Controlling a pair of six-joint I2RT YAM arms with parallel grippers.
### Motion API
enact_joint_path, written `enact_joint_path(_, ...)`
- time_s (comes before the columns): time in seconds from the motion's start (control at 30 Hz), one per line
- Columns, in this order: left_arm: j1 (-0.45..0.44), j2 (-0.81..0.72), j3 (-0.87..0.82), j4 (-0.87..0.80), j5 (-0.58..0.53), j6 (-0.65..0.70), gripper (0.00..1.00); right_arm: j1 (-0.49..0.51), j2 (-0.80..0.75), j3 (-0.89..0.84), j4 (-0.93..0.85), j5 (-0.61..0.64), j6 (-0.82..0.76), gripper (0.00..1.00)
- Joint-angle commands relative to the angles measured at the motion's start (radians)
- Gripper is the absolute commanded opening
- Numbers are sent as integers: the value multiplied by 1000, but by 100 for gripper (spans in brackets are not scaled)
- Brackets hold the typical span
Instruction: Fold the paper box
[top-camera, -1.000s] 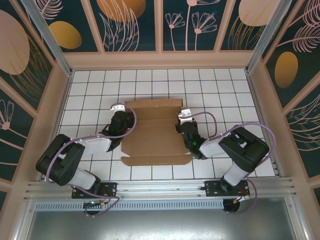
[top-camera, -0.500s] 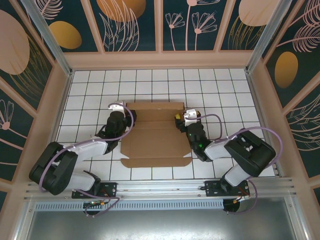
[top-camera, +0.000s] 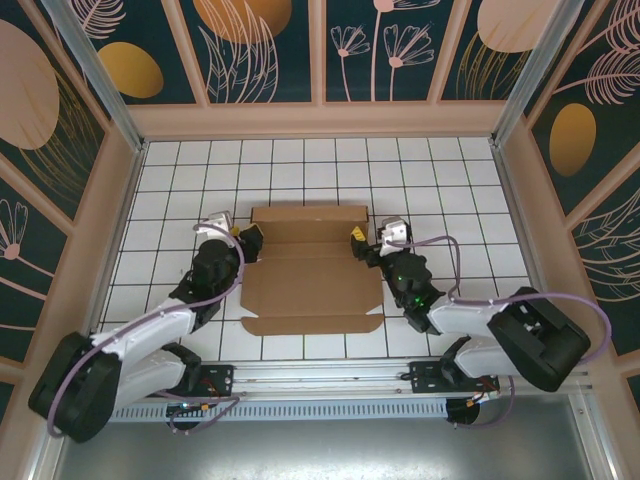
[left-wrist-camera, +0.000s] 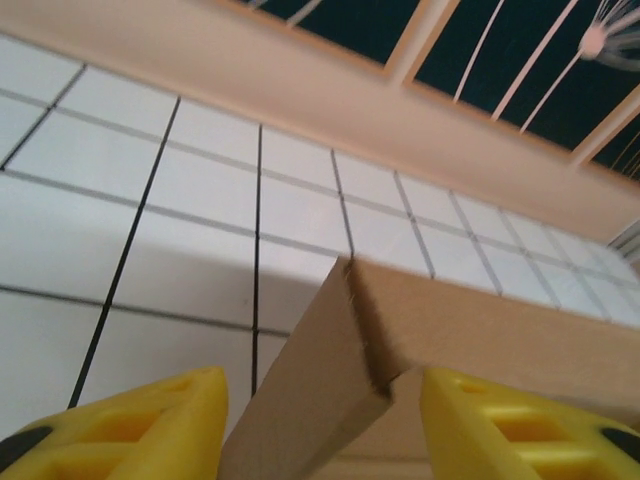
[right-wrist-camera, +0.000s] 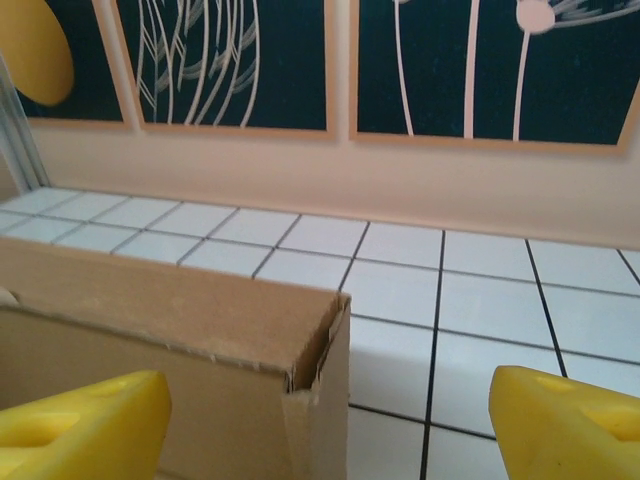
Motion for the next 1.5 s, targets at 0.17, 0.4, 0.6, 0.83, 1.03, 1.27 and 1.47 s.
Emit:
enact_joint_path(0.17, 15, 93, 257, -216, -85, -5, 74, -92, -76, 205, -347, -67, 191, 83)
enact_joint_path(0.4, 56, 223, 318, -223, -16, -67, 74, -124, 0, 322, -520, -122, 263, 83)
enact_joint_path(0.6, 73, 229, 217, -148, 4, -116, 72, -136, 60, 318, -533, -123, 279, 80)
enact_joint_path(0.83, 89, 271, 106, -74, 30, -215, 66, -150, 96, 282, -541, -95, 313, 70)
enact_joint_path(1.03, 89, 269, 92, -80, 39, -222, 64, -149, 78, 305, -589, -111, 293, 71)
enact_joint_path(1.27, 89, 216, 309, -269, -12, -101, 70, -151, 0, 466, -765, -120, 207, 74)
enact_joint_path(1.47, 89, 156, 536, -577, -109, -22, 67, -149, 28, 614, -968, -282, 139, 32)
